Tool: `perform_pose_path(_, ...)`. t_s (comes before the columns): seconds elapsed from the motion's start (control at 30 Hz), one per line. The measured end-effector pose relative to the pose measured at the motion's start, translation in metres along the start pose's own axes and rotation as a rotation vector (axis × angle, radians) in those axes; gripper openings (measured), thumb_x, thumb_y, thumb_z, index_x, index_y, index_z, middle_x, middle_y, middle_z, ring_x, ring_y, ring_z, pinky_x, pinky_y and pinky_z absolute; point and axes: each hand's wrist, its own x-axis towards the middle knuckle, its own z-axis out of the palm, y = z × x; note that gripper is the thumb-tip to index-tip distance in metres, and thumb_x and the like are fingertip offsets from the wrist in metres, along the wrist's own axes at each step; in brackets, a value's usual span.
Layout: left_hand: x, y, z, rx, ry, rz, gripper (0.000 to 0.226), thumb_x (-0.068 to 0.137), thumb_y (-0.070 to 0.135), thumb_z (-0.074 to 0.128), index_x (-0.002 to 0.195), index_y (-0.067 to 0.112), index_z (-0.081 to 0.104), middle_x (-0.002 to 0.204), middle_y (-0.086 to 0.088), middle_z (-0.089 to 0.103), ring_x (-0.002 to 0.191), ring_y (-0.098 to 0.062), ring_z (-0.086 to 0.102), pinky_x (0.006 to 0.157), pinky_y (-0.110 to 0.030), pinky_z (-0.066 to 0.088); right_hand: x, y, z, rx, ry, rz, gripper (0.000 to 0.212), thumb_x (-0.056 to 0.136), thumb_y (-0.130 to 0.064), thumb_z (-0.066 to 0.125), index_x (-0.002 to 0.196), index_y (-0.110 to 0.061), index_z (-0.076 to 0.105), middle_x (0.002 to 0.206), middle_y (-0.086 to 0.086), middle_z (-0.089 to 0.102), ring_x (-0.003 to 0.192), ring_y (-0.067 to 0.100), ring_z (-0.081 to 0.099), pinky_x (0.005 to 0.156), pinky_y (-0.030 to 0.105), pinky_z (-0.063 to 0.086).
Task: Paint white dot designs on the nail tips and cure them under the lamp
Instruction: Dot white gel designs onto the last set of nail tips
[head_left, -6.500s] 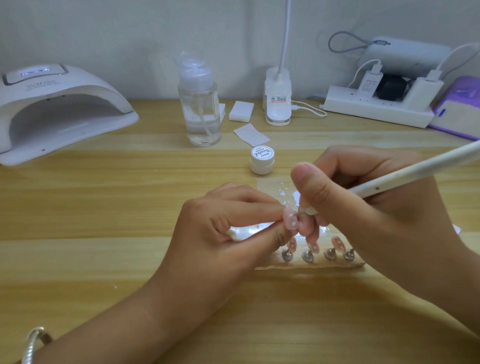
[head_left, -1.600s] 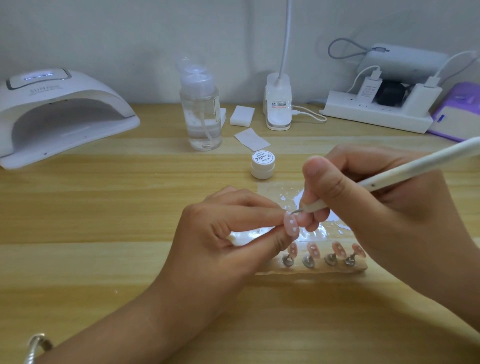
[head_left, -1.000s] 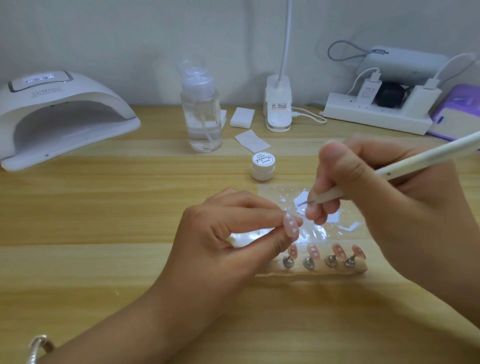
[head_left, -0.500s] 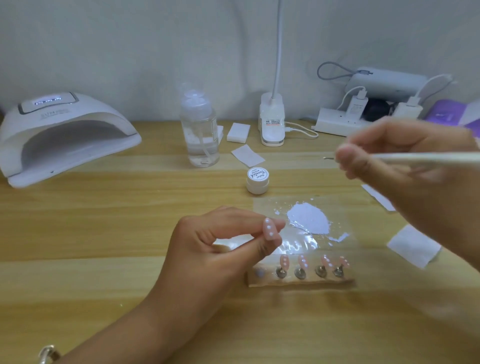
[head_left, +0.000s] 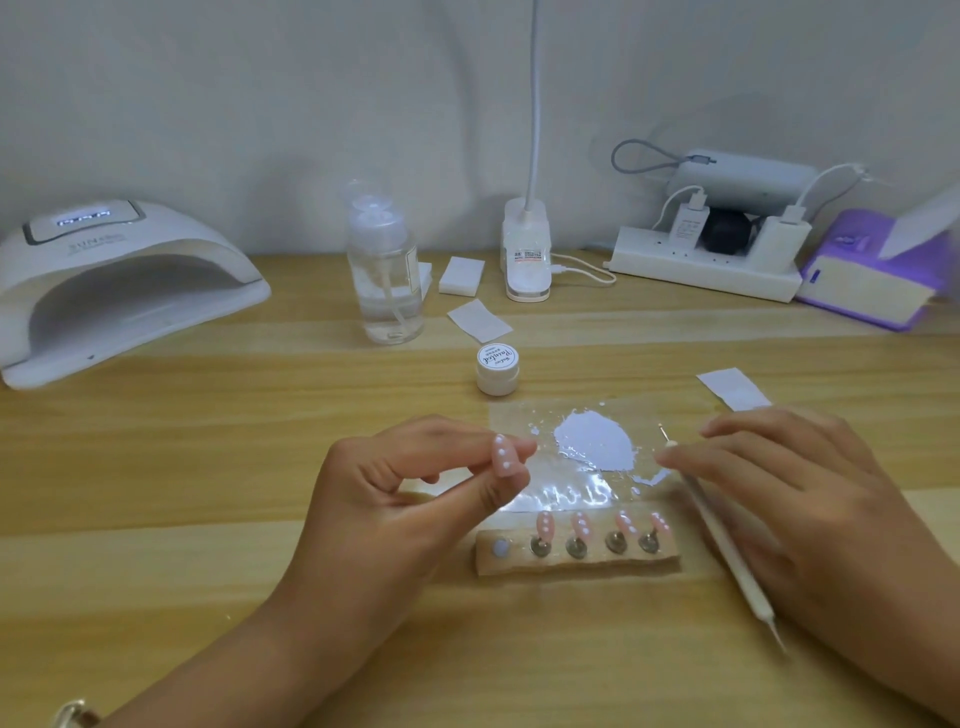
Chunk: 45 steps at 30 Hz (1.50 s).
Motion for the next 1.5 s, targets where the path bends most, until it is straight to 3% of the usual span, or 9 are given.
perform_pose_path(0.33,-0.001,0.0,0.001,0.04,0.0,-0.003,0.008,0.075,0.038,0.074,0.082,0.037,0.079,0.087,0.013,0.077,0.081,-0.003,0.067,0.07,-0.009,0.041,-0.002,-0.003,-0.002,-0.074,-0.026,-0.011,0.037,0.083,-0.006,0.047,0.101,-0.011,0.079,0.085,0.002,0.073,0.087,0.033,0.07,0.084,0.041,0.041)
perform_pose_path(0.77,-0.001,0.001,0.001,0.04,0.004,-0.006,0.012,0.073,0.04,0.074,0.082,0.036,0.08,0.087,0.012,0.077,0.078,-0.001,0.065,0.069,-0.01,0.042,-0.001,-0.003,-0.004,-0.044,0.048,0.072,0.033,0.086,-0.006,0.044,0.094,-0.008,0.076,0.081,0.003,0.07,0.092,0.027,0.058,0.083,0.038,0.04)
perform_pose_path(0.9,-0.001,0.001,0.001,0.046,0.003,-0.003,0.012,0.072,0.04,0.074,0.082,0.038,0.079,0.086,0.013,0.077,0.077,0.0,0.063,0.069,-0.01,0.042,0.003,0.022,-0.023,0.069,-0.002,0.301,0.025,0.085,-0.028,0.046,0.094,-0.025,0.07,0.083,-0.014,0.066,0.085,0.019,0.057,0.073,0.038,0.042)
perform_pose_path(1.03,-0.001,0.001,0.001,0.065,0.004,0.002,0.011,0.072,0.042,0.074,0.082,0.04,0.079,0.085,0.015,0.077,0.074,0.003,0.06,0.068,-0.01,0.041,-0.007,0.049,-0.035,0.283,-0.345,0.39,0.026,0.075,-0.066,0.051,0.093,-0.051,0.062,0.095,-0.029,0.063,0.093,-0.004,0.057,0.066,0.014,0.043)
perform_pose_path(1.1,0.0,0.001,0.002,0.07,0.009,0.003,0.013,0.071,0.042,0.074,0.082,0.04,0.079,0.085,0.016,0.077,0.074,0.002,0.06,0.067,-0.01,0.042,-0.008,0.054,-0.035,0.337,-0.409,0.376,0.03,0.07,-0.069,0.057,0.096,-0.056,0.061,0.095,-0.028,0.063,0.088,-0.006,0.059,0.069,0.01,0.045)
perform_pose_path(1.2,0.0,0.001,0.001,0.063,0.014,-0.005,0.012,0.071,0.042,0.074,0.081,0.039,0.079,0.085,0.013,0.077,0.074,0.002,0.06,0.067,-0.014,0.042,-0.006,0.058,-0.038,0.4,-0.405,0.367,0.024,0.074,-0.047,0.079,0.093,-0.054,0.067,0.087,-0.025,0.067,0.078,0.0,0.063,0.067,0.013,0.047)
perform_pose_path(1.3,0.0,0.002,0.001,0.069,0.021,-0.013,0.012,0.07,0.042,0.074,0.081,0.037,0.079,0.086,0.012,0.077,0.075,0.002,0.06,0.066,-0.016,0.042,-0.006,0.061,-0.037,0.428,-0.368,0.371,0.027,0.071,-0.028,0.082,0.084,-0.05,0.071,0.08,-0.022,0.069,0.073,0.005,0.064,0.065,0.018,0.047)
perform_pose_path(1.4,0.0,0.005,0.002,0.091,0.032,-0.007,0.012,0.07,0.036,0.08,0.082,0.033,0.079,0.087,0.013,0.077,0.075,-0.001,0.062,0.066,-0.018,0.043,-0.003,0.056,-0.036,0.43,-0.27,0.379,0.009,0.076,-0.045,0.07,0.084,-0.047,0.068,0.095,-0.028,0.069,0.083,-0.007,0.063,0.073,0.013,0.045)
perform_pose_path(1.5,-0.001,0.011,0.003,0.105,0.035,0.003,0.01,0.073,0.03,0.08,0.083,0.031,0.079,0.086,0.013,0.077,0.075,-0.003,0.063,0.067,-0.02,0.044,0.008,0.048,-0.048,0.633,-0.124,0.444,0.013,0.078,-0.049,0.064,0.087,-0.04,0.067,0.097,-0.022,0.074,0.08,-0.011,0.067,0.074,0.008,0.05)
